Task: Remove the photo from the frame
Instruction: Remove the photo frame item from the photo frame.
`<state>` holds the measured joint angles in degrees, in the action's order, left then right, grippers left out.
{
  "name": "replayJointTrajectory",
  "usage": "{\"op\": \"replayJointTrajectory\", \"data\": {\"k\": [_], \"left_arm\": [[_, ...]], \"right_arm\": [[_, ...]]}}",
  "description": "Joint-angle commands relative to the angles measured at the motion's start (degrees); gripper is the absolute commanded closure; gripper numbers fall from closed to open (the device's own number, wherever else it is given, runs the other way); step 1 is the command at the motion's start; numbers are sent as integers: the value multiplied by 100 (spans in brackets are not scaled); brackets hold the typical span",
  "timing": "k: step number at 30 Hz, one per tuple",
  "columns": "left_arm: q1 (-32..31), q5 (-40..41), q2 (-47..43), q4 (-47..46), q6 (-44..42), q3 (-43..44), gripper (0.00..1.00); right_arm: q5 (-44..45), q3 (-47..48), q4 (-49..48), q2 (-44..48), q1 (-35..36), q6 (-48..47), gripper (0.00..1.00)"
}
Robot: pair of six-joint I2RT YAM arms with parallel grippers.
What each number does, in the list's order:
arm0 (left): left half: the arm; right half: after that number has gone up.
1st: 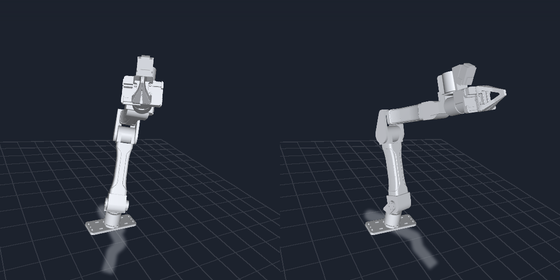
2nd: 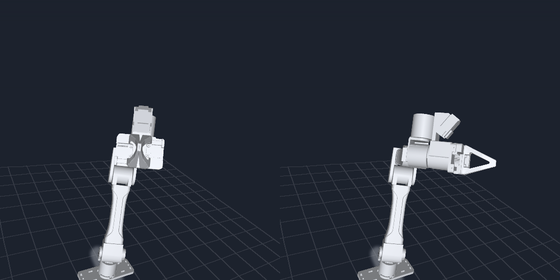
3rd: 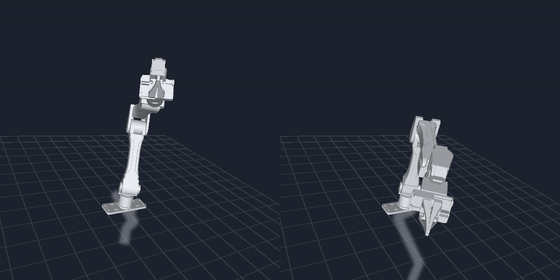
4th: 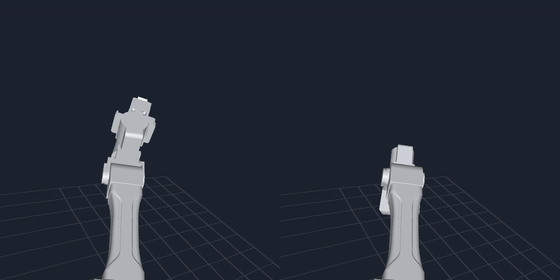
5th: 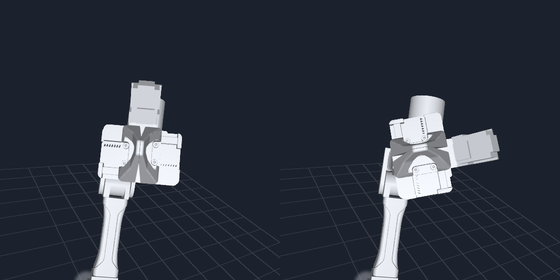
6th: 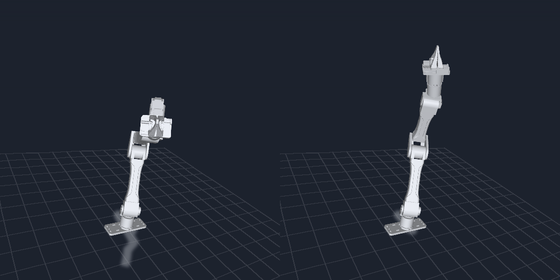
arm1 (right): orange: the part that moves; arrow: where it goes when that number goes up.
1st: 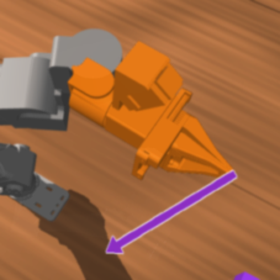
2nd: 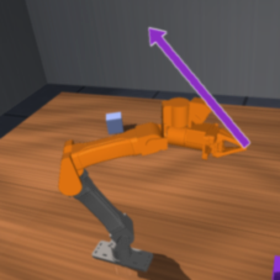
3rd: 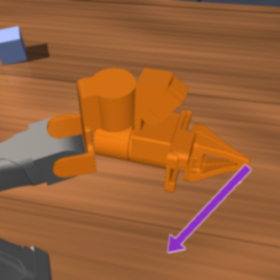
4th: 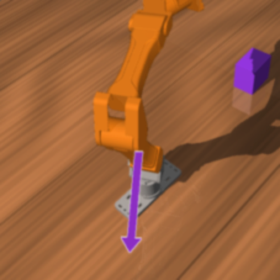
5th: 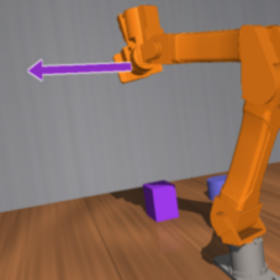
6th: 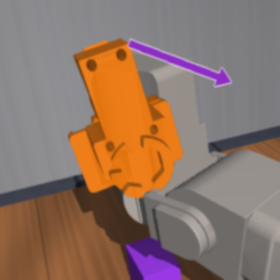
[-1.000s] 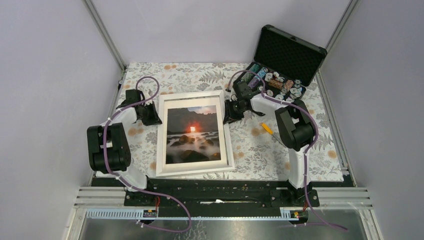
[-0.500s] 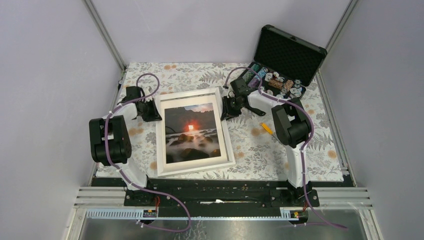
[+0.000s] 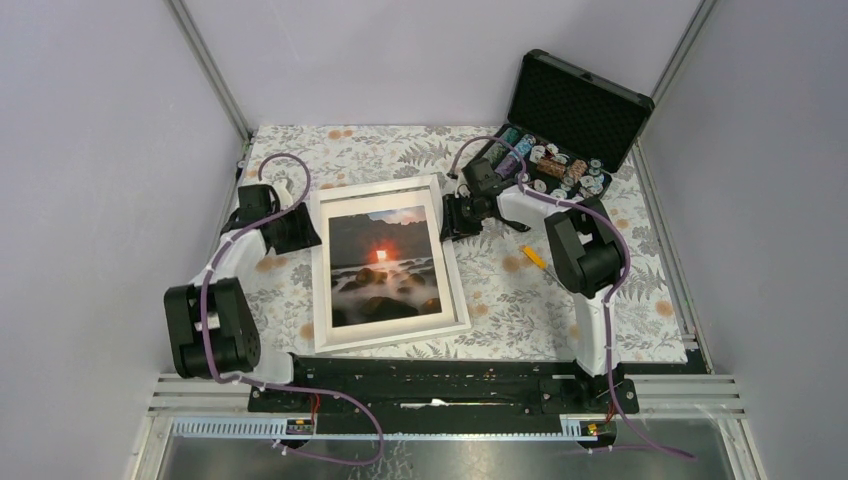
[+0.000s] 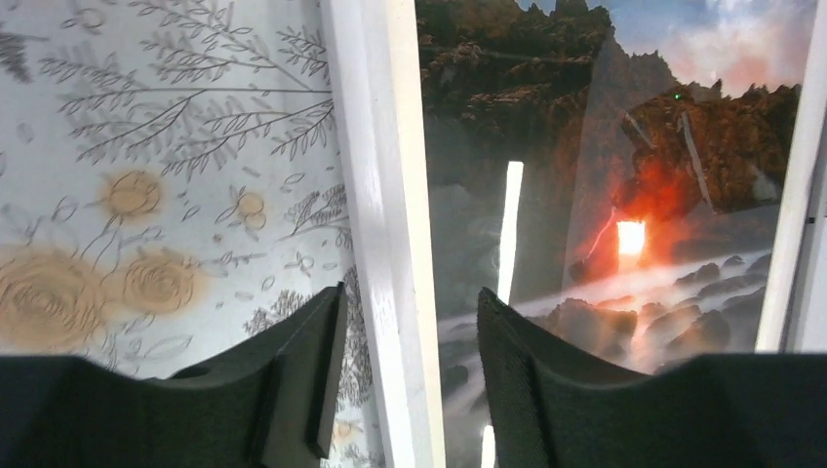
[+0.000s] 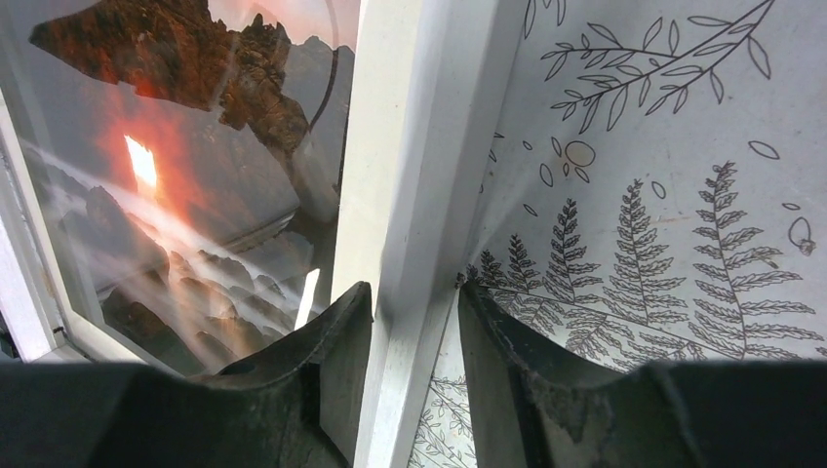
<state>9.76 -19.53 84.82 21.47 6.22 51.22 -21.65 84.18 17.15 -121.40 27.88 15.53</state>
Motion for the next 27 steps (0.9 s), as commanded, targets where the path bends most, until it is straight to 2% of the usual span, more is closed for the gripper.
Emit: {"op": "replayJointTrajectory", "data": {"k": [1,2,4,13,16,18,24,27], "left_arm": [[31,382,-689,21,-140,-123,35],[31,446,-715,-12,-131,-168,30],[13,492,-558,13,-150,-204,27],[-31,413,361,-157,-35,-262,33],[-138,396,590,-153,-51,-236,42],[-174,371,669,-140,-60,-200,52],[-199,156,522,195,2,147,90],[-198,-22,420,444,85,370,100]], "right_arm": [[327,-321,165,122,38,-59,54],[332,-342,140,140,48,-59,54],[391,-335,123,143,57,-91,54],[636,-336,157,87,269,-219,54],[693,-332,196,34,309,-236,54],[632,-328,216,21,322,-200,56],[250,-176,392,209,340,27,79],[106,-89,434,364,339,145,87]]}}
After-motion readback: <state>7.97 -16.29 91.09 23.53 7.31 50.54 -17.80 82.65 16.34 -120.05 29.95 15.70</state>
